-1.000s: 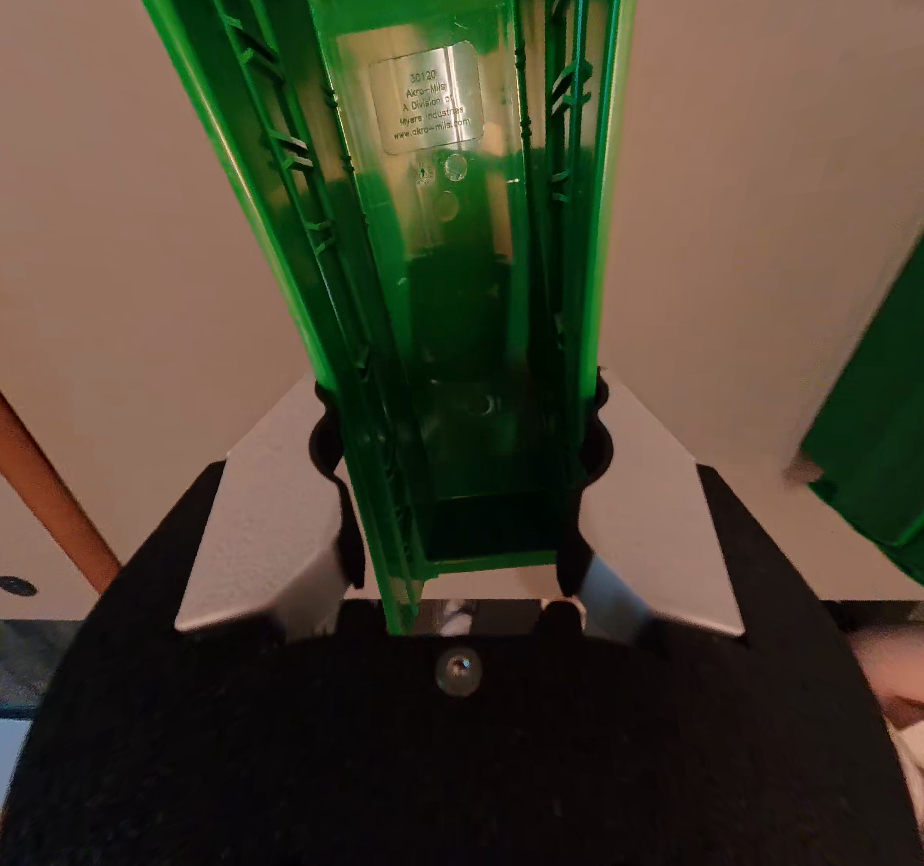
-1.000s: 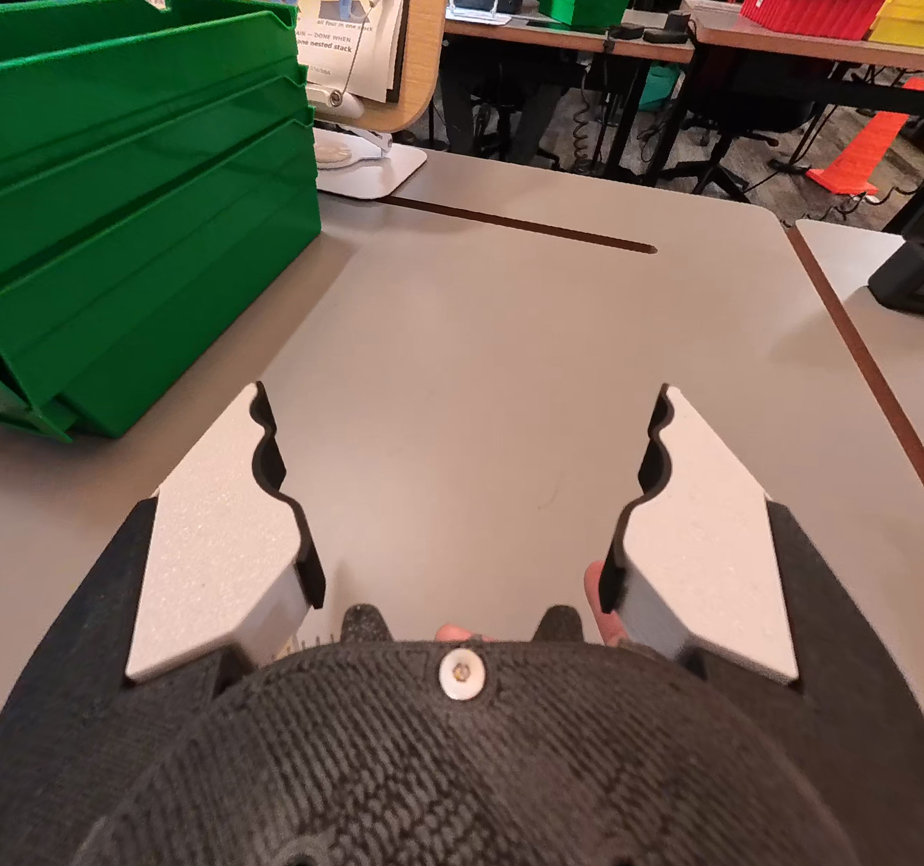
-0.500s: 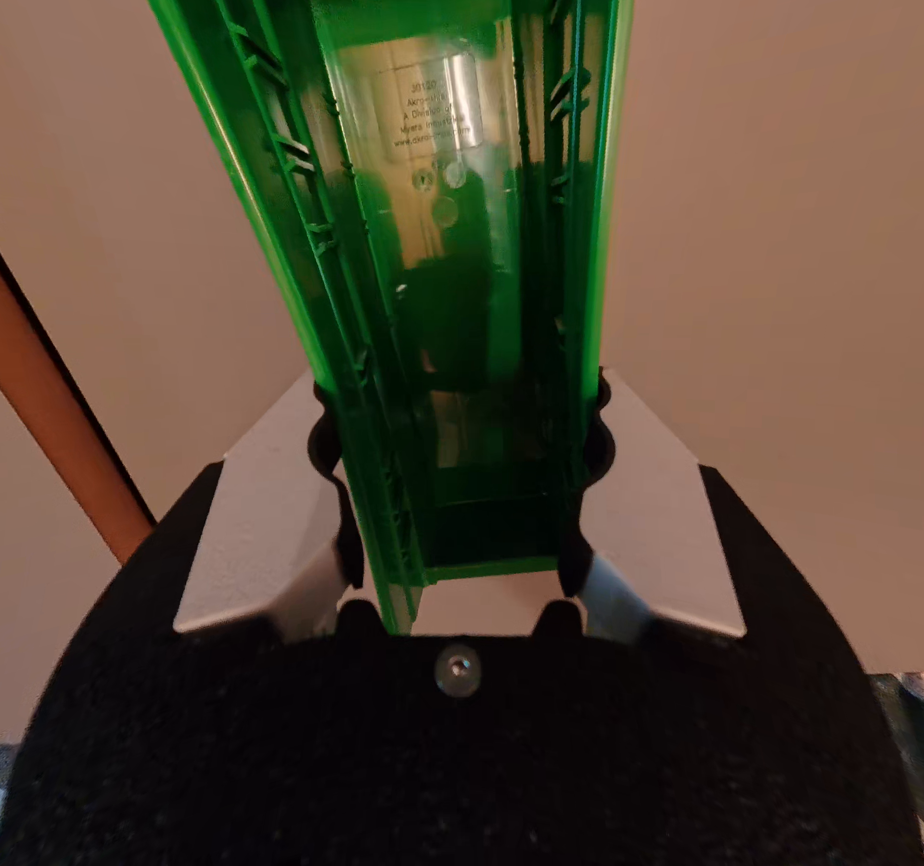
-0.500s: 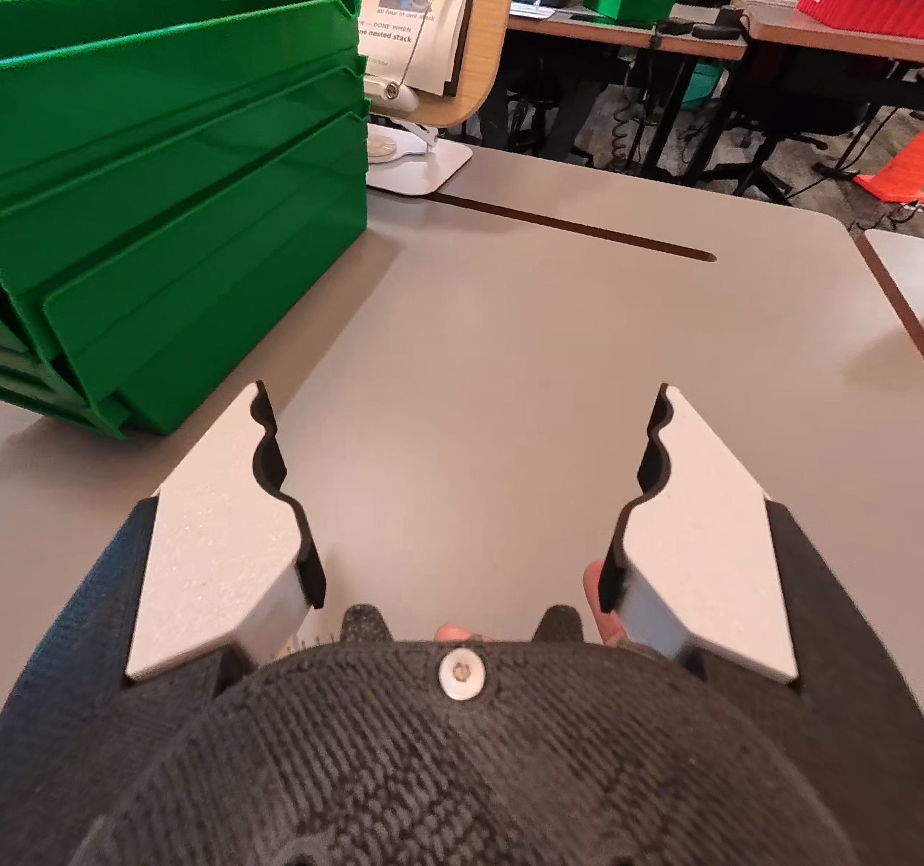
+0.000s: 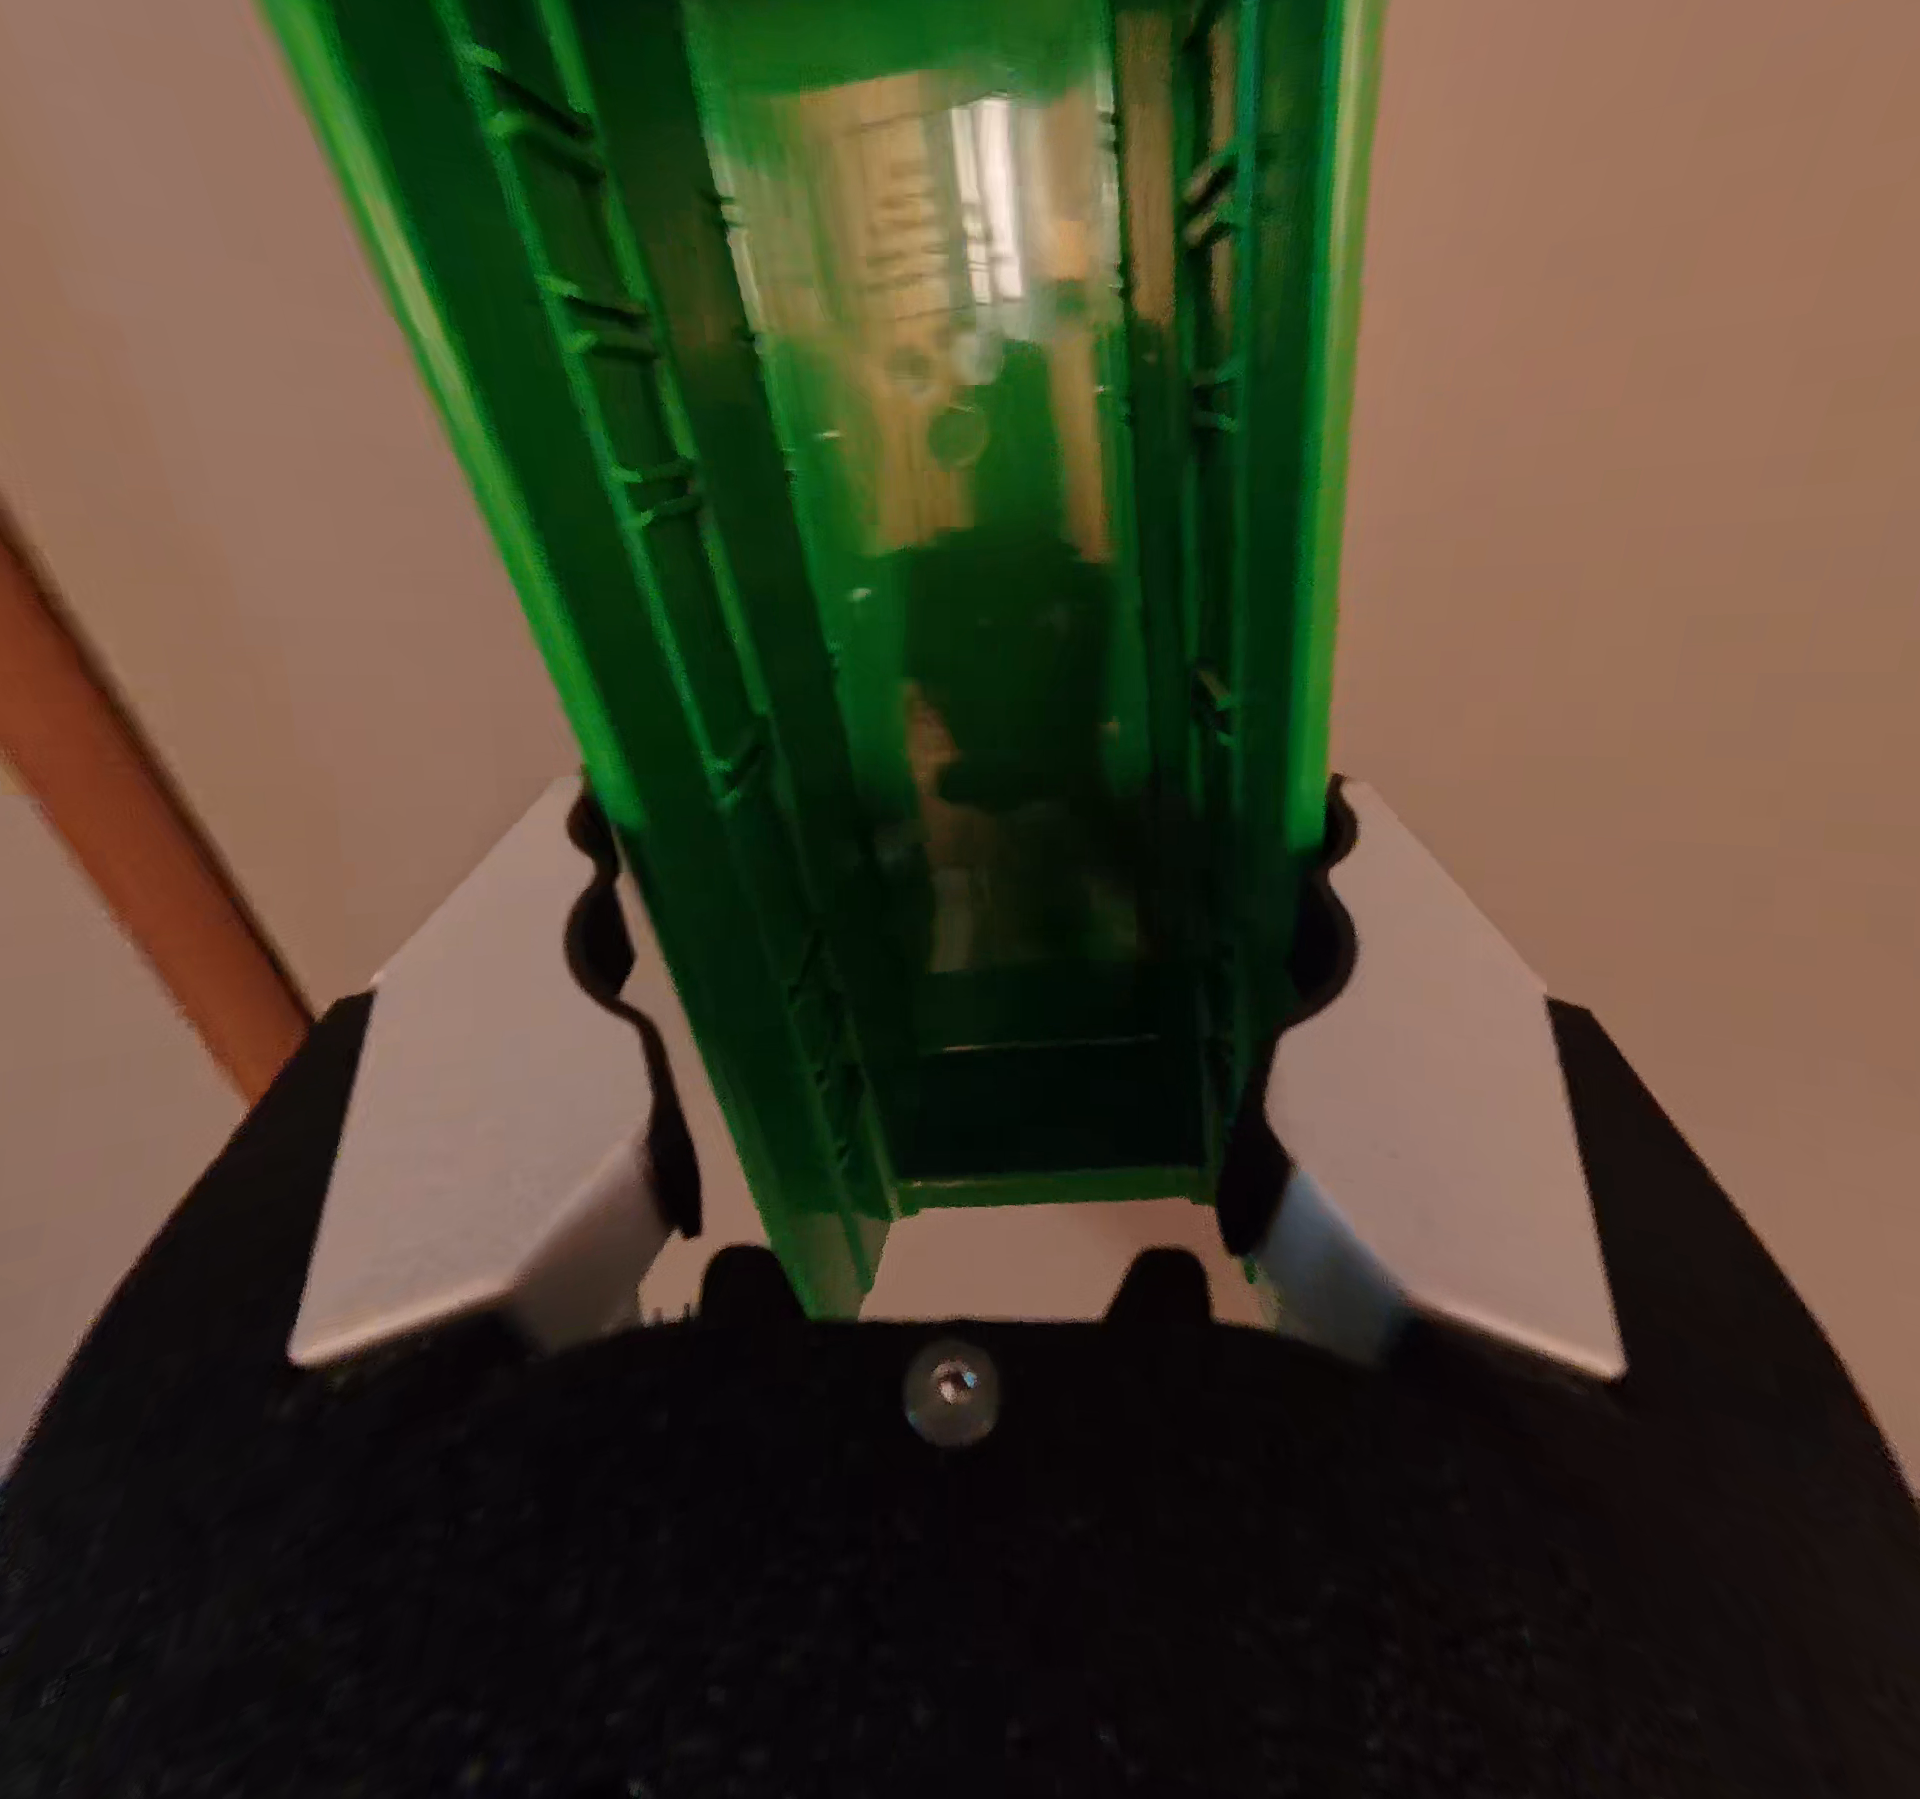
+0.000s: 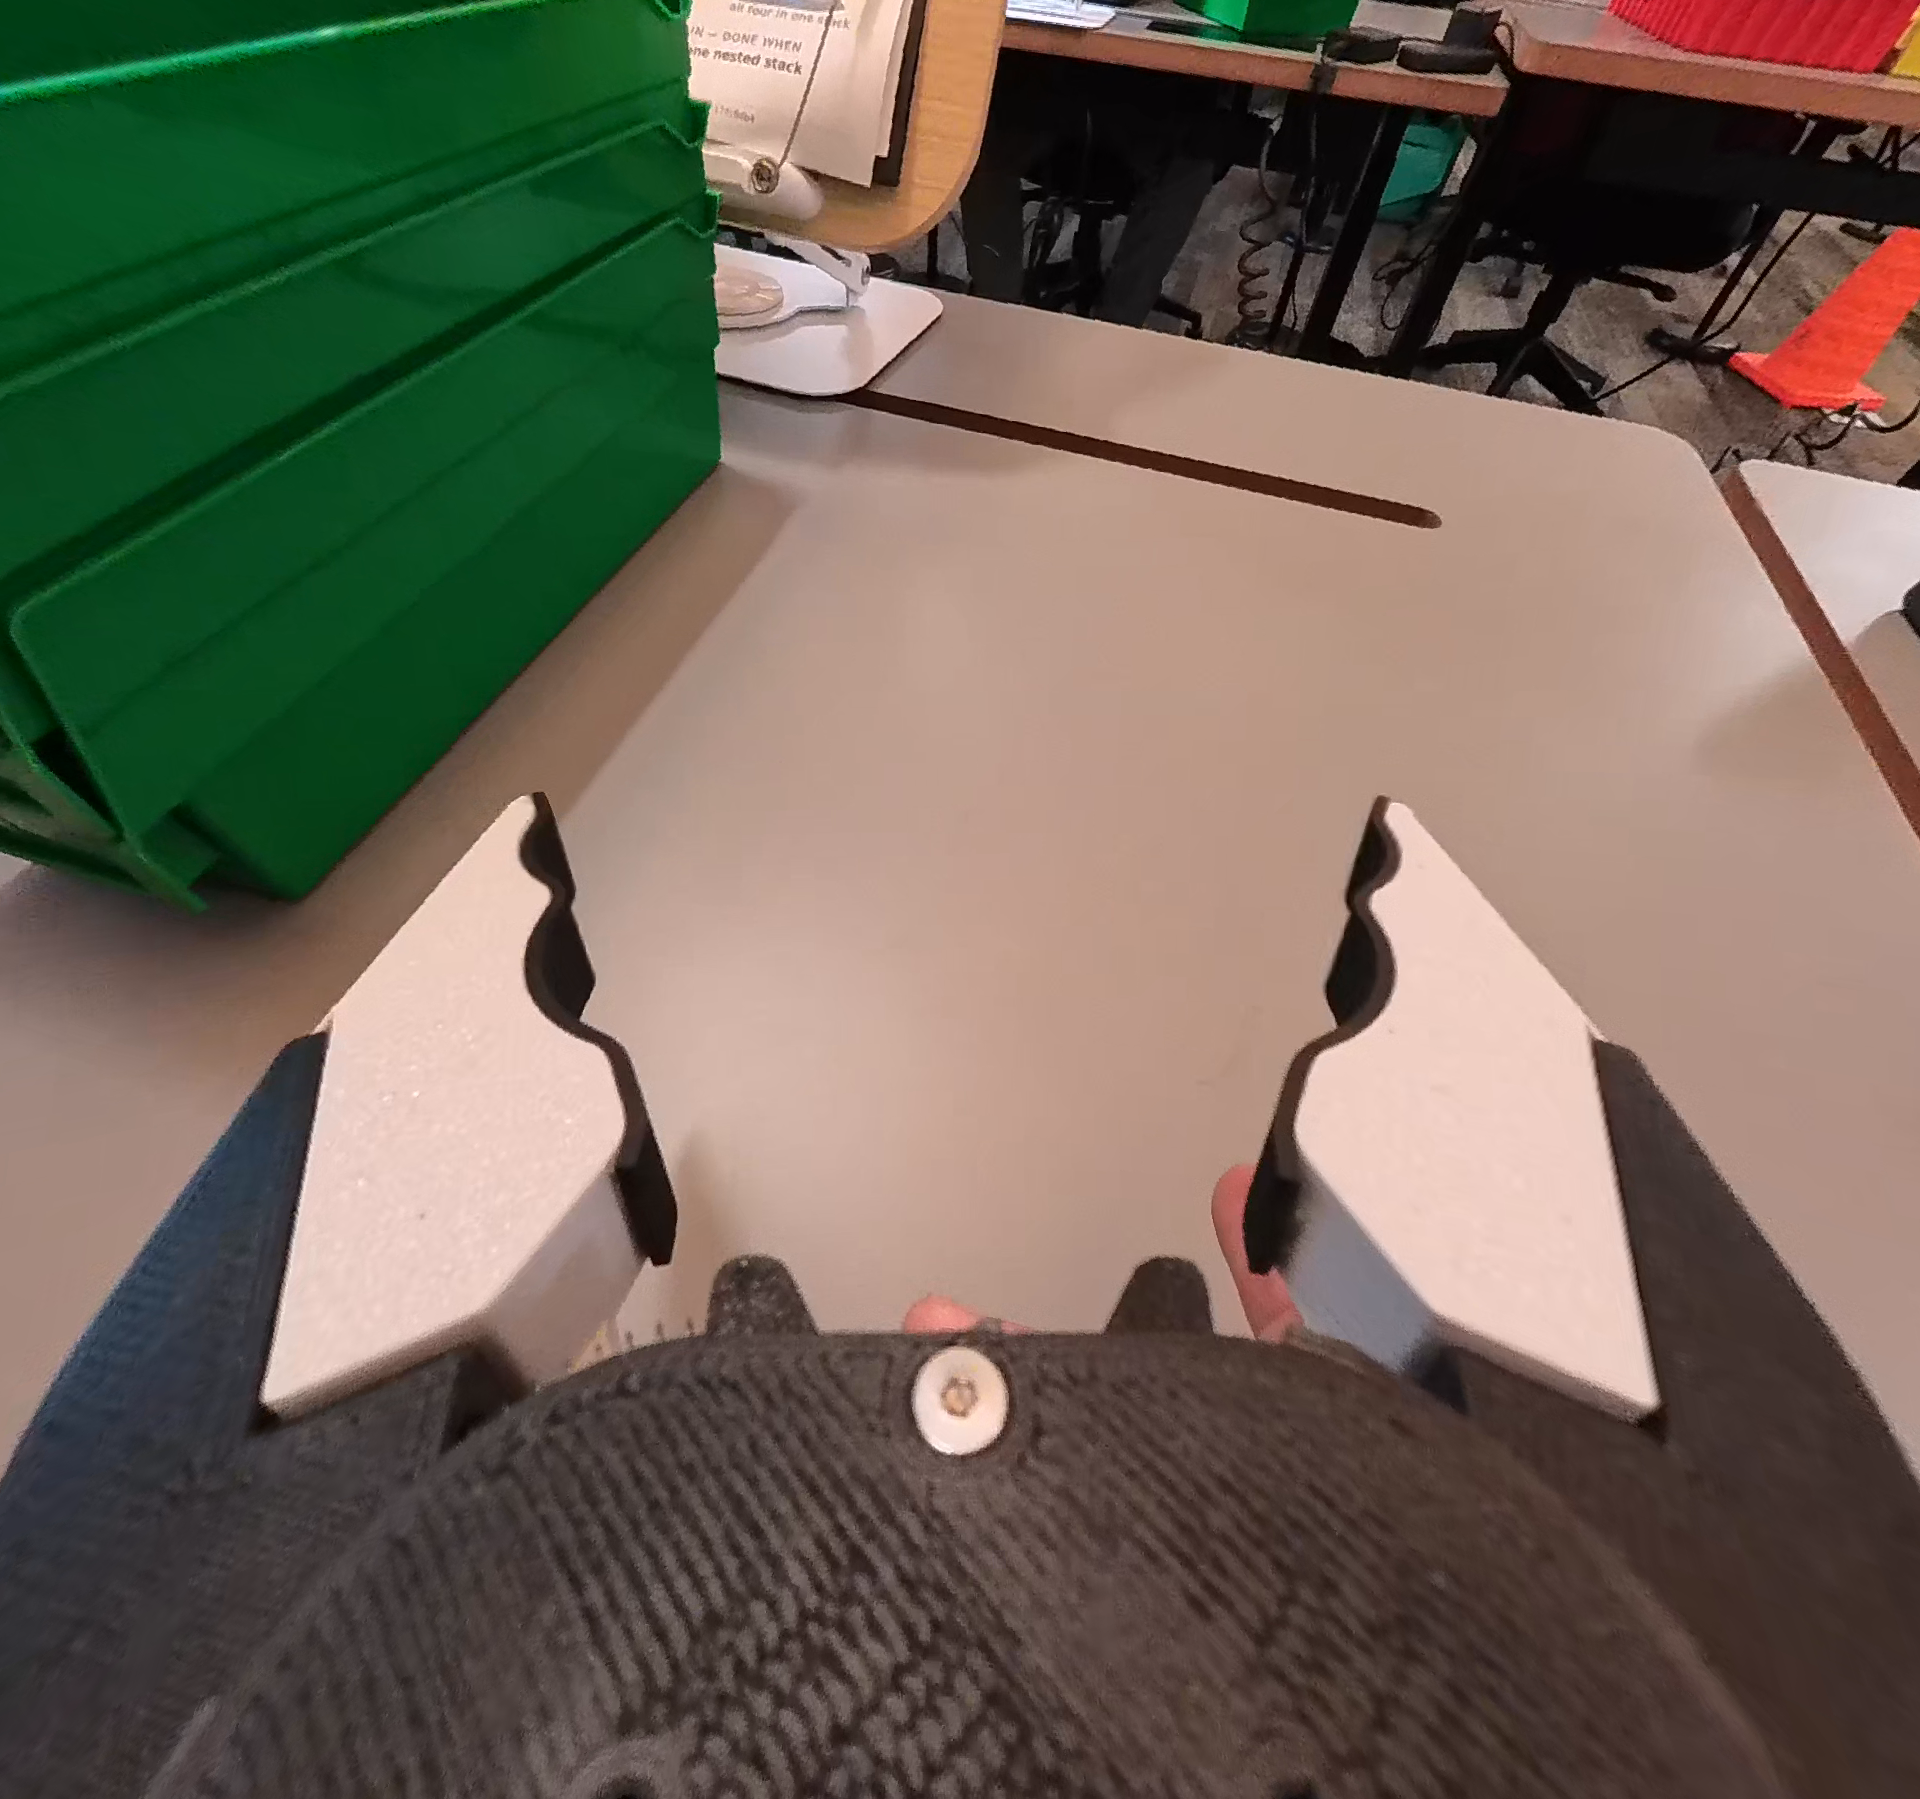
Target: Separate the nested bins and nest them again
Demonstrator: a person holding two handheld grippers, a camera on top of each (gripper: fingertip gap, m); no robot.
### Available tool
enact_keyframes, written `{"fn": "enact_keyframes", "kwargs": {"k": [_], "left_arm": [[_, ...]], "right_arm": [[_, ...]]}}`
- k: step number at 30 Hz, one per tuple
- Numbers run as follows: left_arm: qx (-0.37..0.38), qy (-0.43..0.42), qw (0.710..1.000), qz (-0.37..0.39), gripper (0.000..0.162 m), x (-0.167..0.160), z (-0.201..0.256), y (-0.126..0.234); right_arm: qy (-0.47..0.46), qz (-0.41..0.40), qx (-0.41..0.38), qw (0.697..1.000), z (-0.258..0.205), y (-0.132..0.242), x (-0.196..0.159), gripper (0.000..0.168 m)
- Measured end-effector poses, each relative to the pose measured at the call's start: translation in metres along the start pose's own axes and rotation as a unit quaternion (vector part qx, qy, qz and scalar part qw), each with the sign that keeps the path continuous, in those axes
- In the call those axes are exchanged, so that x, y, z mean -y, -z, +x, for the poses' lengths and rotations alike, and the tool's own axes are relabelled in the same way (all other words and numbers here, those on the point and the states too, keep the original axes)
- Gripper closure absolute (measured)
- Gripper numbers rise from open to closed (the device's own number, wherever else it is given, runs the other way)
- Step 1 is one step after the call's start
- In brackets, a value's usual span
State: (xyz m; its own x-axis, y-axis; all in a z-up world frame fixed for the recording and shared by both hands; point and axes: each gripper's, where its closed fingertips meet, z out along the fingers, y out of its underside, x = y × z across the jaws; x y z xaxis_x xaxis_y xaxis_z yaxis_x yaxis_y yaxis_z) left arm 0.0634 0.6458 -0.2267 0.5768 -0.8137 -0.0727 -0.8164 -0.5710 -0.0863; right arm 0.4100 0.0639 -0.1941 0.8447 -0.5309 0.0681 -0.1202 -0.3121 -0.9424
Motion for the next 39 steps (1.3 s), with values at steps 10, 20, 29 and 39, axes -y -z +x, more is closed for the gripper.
{"fn": "enact_keyframes", "kwargs": {"k": [10,20,29,39], "left_arm": [[0.055,0.016,0.992,0.115,0.031,0.052,0.061,0.117],[-0.195,-0.012,0.978,0.077,0.012,0.036,0.349,0.171],[-0.091,-0.075,0.993,0.012,0.017,0.014,0.445,0.128],[-0.024,-0.051,0.998,-0.011,0.035,0.013,0.447,0.102]], "right_arm": [[-0.006,0.018,0.003,1.0,0.001,0.011,0.013,0.022],[-0.034,0.028,0.005,0.999,0.013,0.019,0.013,0.02],[-0.032,0.033,-0.002,0.999,0.02,0.025,0.018,0.019],[-0.038,0.039,0.006,0.999,0.018,0.026,0.021,0.019]]}}
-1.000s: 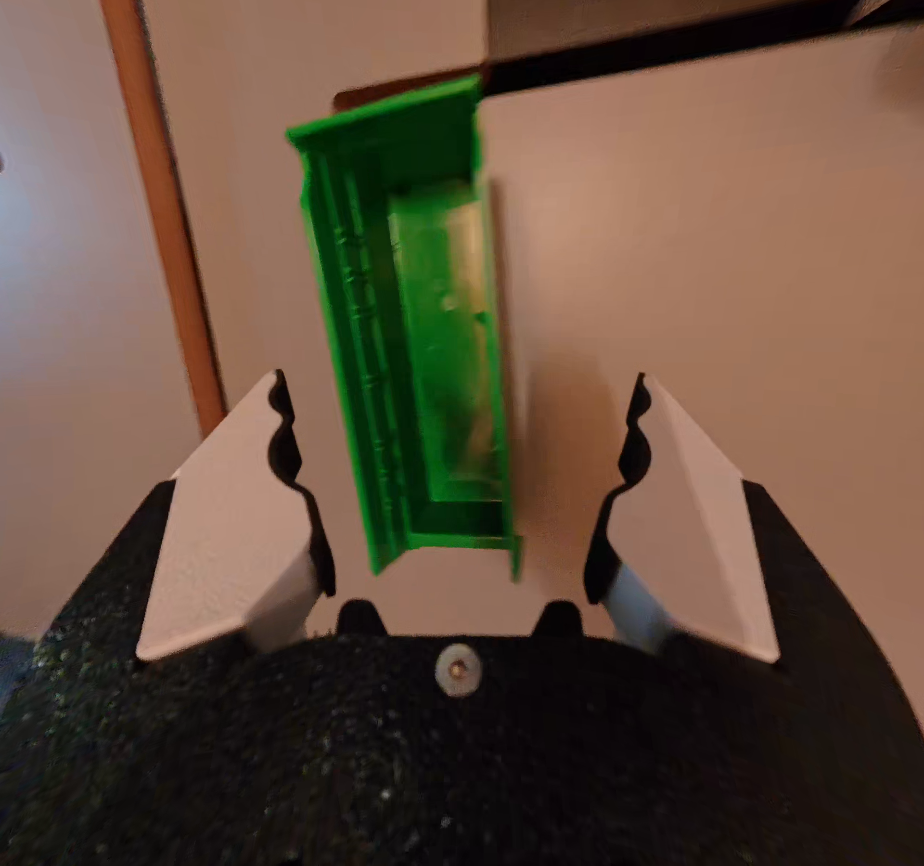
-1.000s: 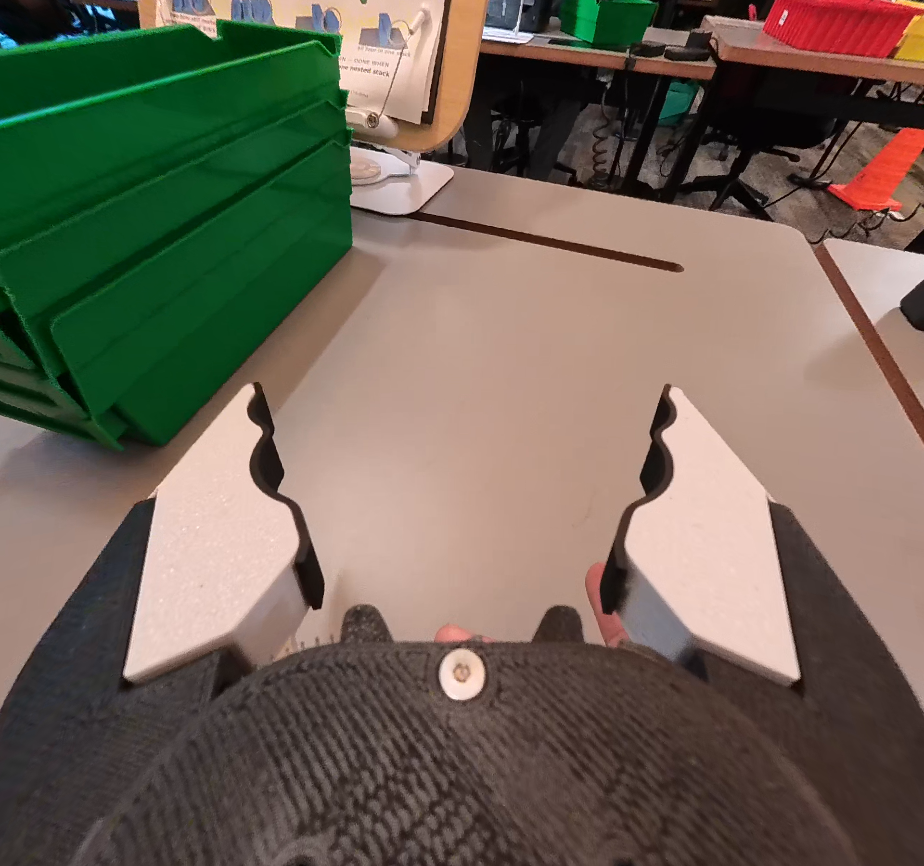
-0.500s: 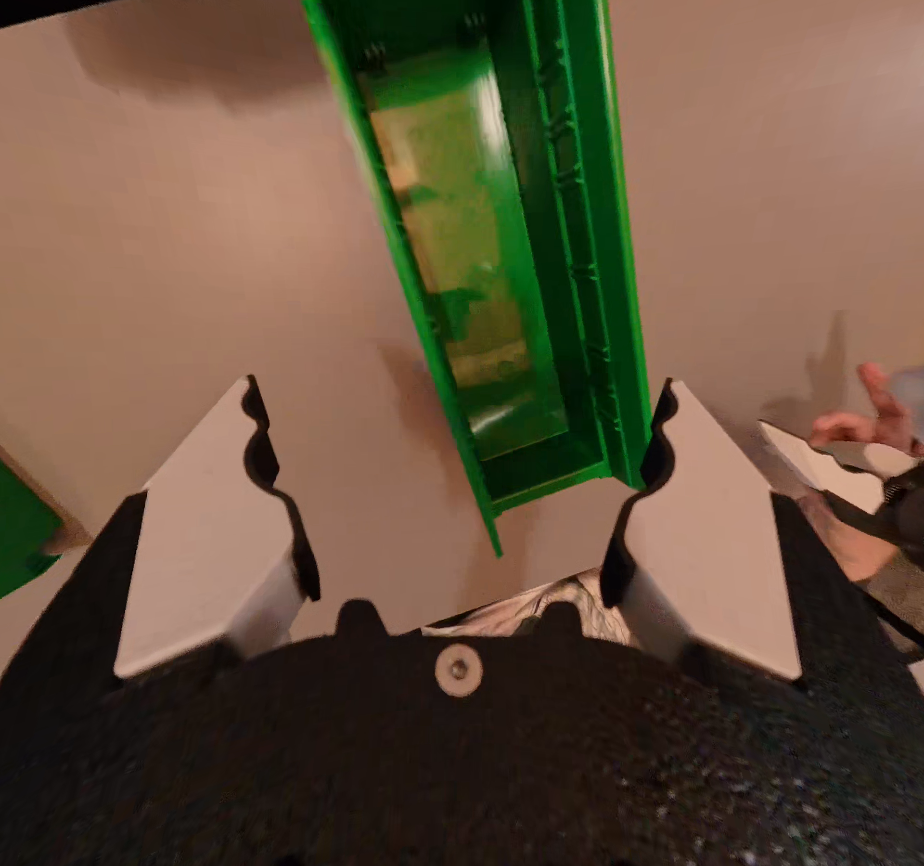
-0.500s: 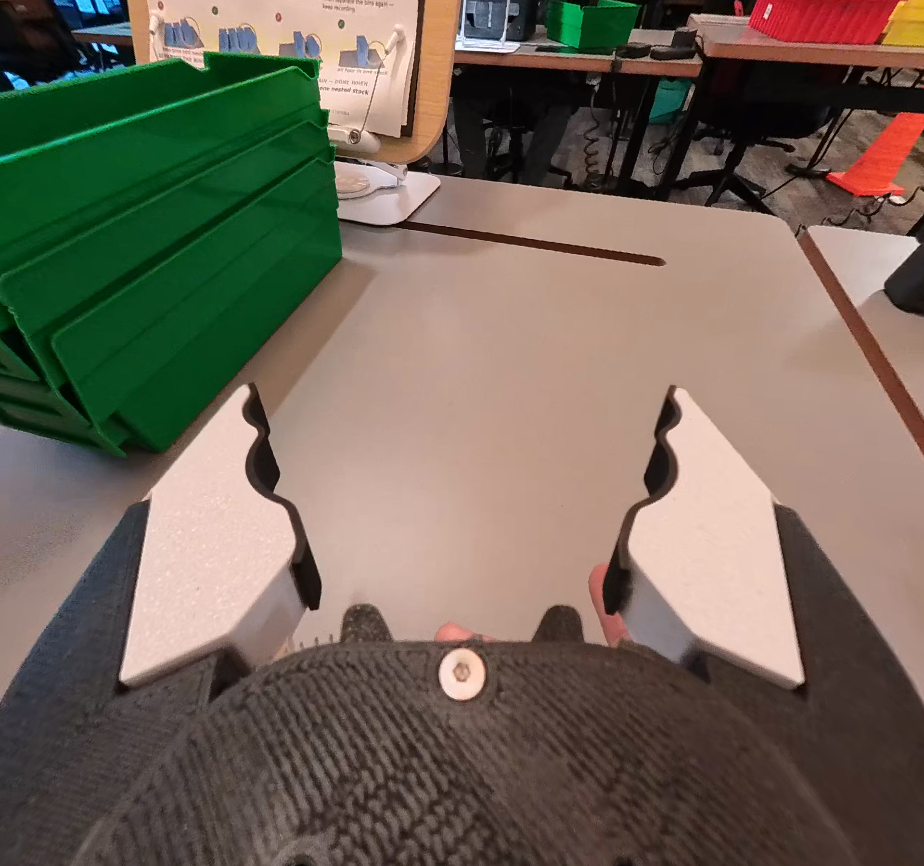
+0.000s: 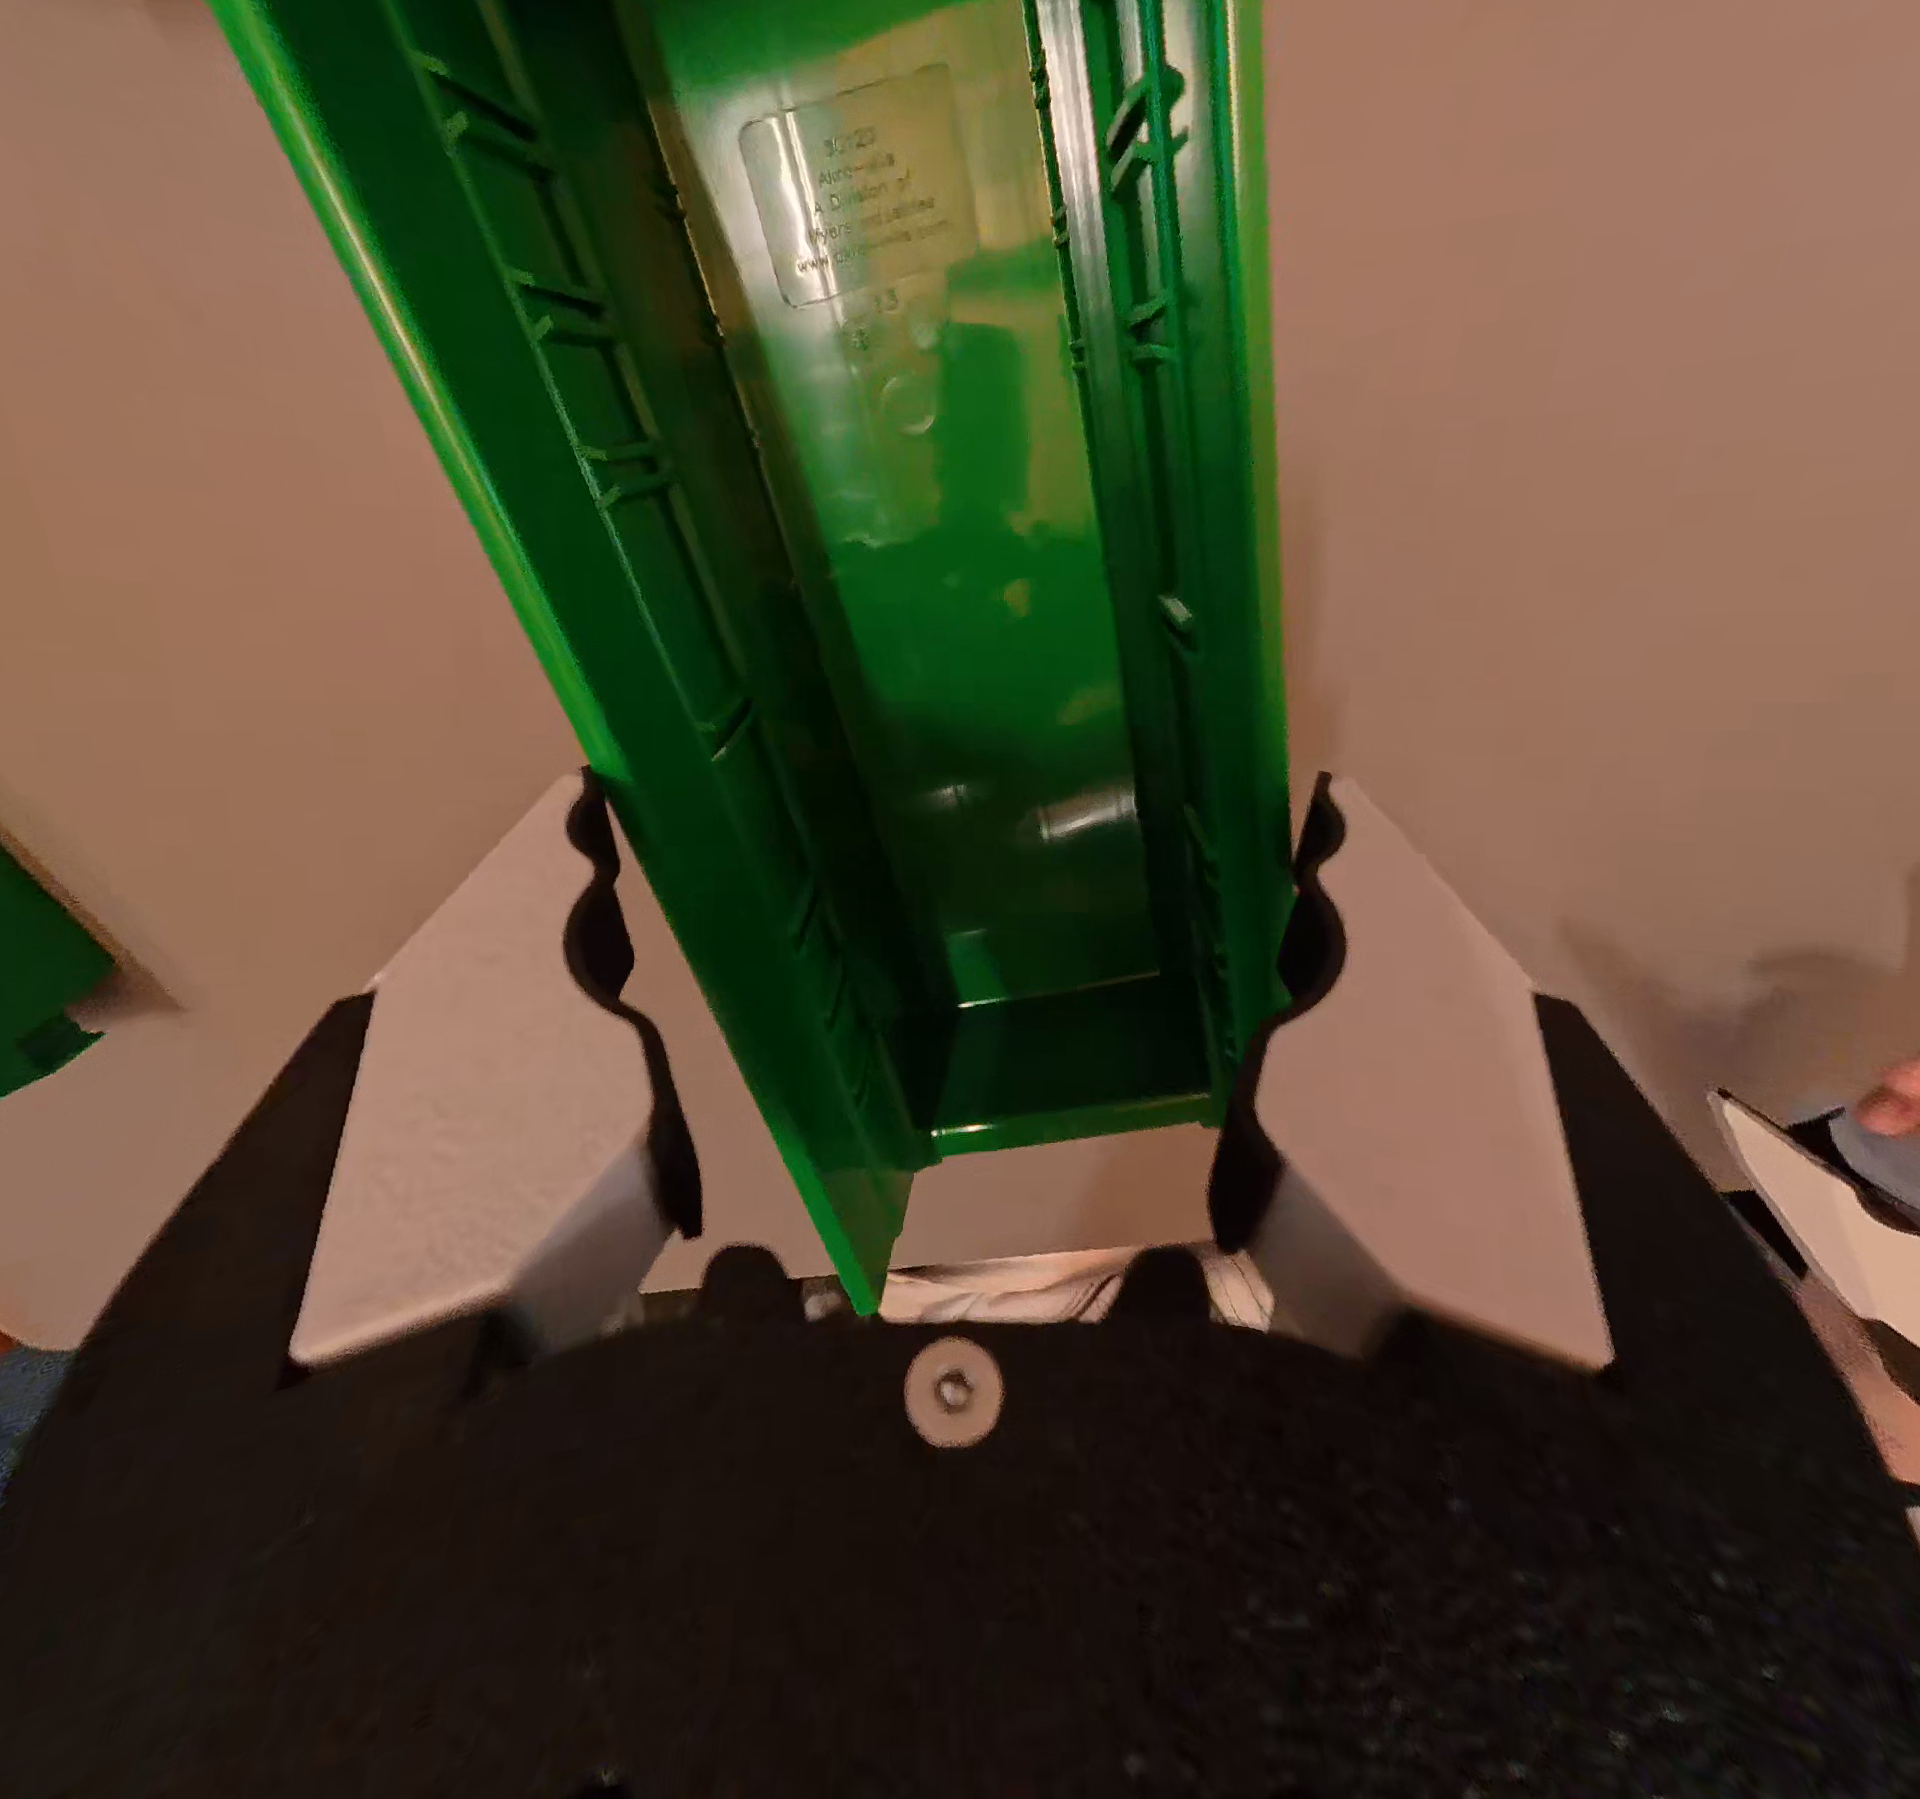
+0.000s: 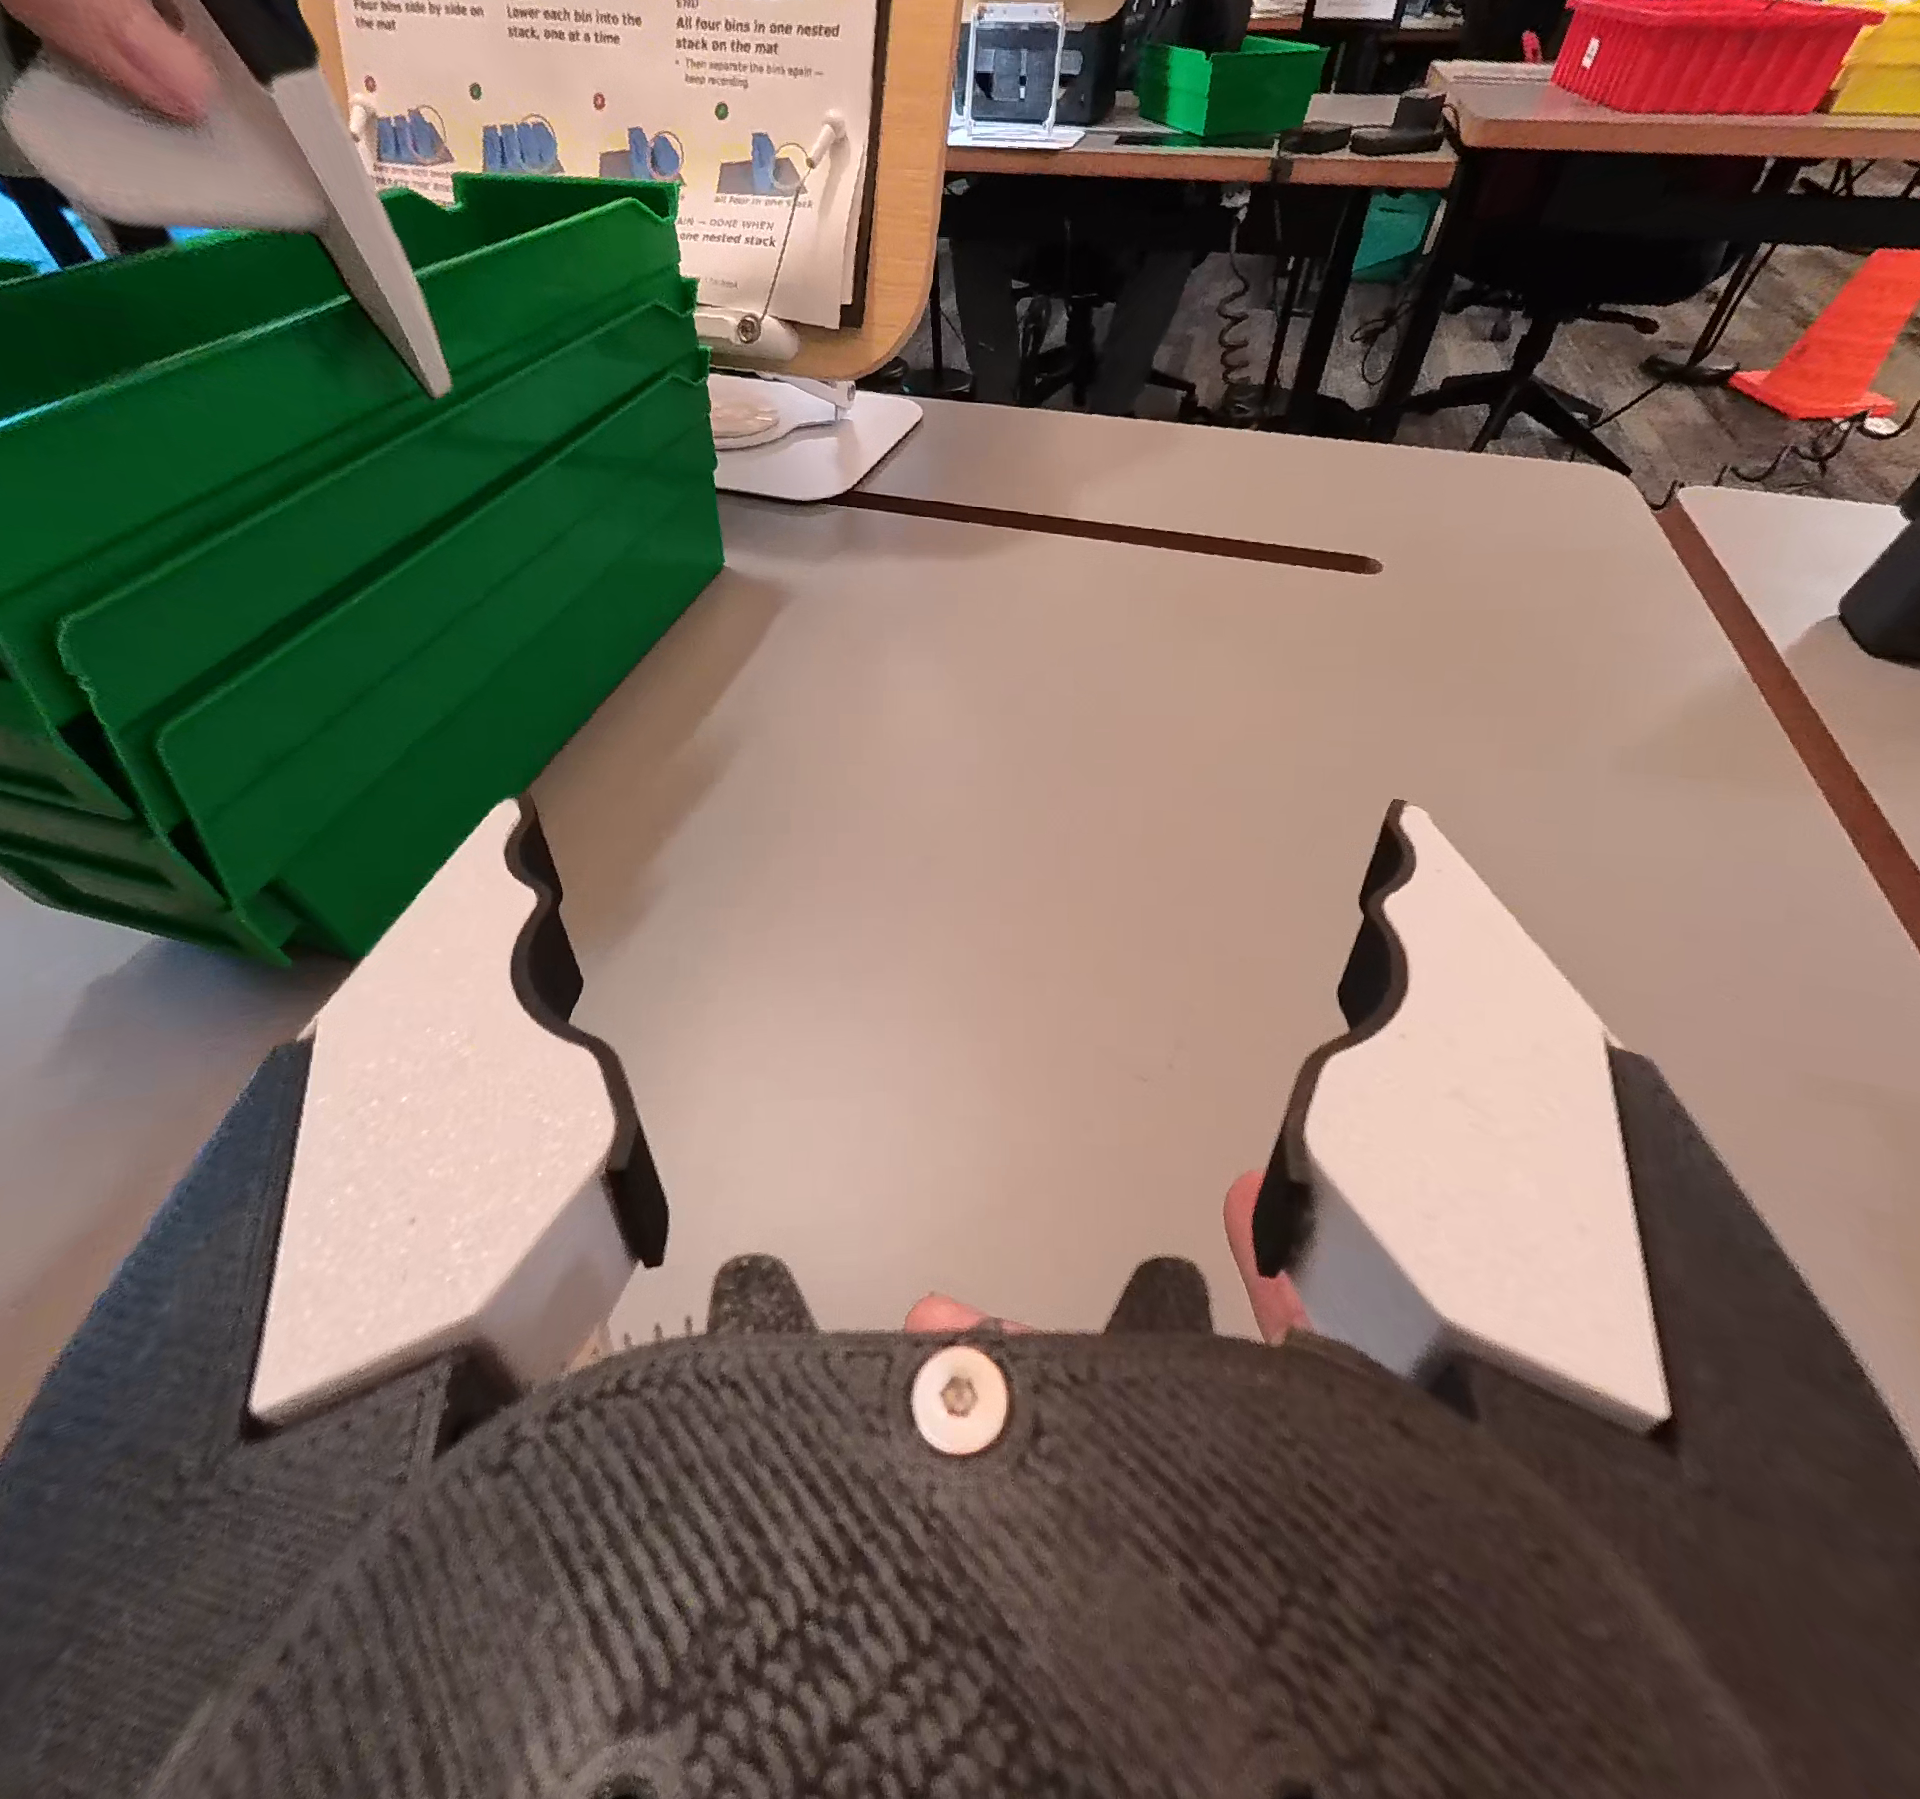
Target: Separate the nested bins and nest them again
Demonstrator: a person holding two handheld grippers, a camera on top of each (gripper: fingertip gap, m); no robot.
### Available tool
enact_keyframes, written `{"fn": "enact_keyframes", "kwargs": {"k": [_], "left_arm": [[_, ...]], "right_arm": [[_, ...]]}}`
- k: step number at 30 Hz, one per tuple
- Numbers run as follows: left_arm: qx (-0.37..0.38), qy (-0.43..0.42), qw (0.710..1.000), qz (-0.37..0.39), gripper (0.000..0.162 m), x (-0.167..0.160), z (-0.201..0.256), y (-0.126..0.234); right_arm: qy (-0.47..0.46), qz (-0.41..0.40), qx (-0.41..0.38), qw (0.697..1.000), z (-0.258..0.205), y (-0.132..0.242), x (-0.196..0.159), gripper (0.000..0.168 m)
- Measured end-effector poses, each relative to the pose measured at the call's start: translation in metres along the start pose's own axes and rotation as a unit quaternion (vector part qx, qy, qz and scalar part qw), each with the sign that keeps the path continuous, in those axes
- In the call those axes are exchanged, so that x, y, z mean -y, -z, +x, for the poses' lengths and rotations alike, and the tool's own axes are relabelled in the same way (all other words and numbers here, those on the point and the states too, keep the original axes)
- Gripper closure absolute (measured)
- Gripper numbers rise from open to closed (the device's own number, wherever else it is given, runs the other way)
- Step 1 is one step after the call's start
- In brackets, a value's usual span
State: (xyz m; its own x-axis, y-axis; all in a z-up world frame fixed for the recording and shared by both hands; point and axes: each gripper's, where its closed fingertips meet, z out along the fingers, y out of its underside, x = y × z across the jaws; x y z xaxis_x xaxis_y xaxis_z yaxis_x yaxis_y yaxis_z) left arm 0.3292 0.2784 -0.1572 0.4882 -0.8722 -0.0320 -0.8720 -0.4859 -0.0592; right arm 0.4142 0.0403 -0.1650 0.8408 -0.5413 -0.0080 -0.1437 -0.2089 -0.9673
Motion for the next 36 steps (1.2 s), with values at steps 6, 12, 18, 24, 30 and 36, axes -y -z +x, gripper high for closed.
{"fn": "enact_keyframes", "kwargs": {"k": [6,12,18,24,30,36], "left_arm": [[0.028,-0.011,1.0,-0.005,0.032,-0.003,-0.003,-0.006],[0.03,-0.013,0.999,-0.02,0.042,-0.004,-0.003,-0.005],[0.033,-0.025,0.998,-0.044,0.053,-0.007,-0.007,-0.003],[0.032,-0.034,0.997,-0.057,0.057,-0.009,-0.008,-0.001],[0.012,-0.014,0.998,-0.063,0.055,-0.01,-0.006,0.003],[0.024,-0.028,0.997,-0.075,0.052,-0.015,-0.007,0.004]], "right_arm": [[0.004,-0.003,0.004,1.0,-0.003,-0.001,-0.001,0.019],[0.003,-0.004,0.004,1.0,-0.002,-0.001,-0.001,0.02],[0.005,-0.002,0.004,1.0,-0.002,0.0,-0.001,0.02],[0.007,-0.007,0.007,1.0,-0.003,-0.002,-0.003,0.021],[0.007,-0.01,0.006,1.0,-0.002,-0.003,-0.005,0.021],[0.008,-0.015,0.009,1.0,-0.004,-0.005,-0.008,0.021]]}}
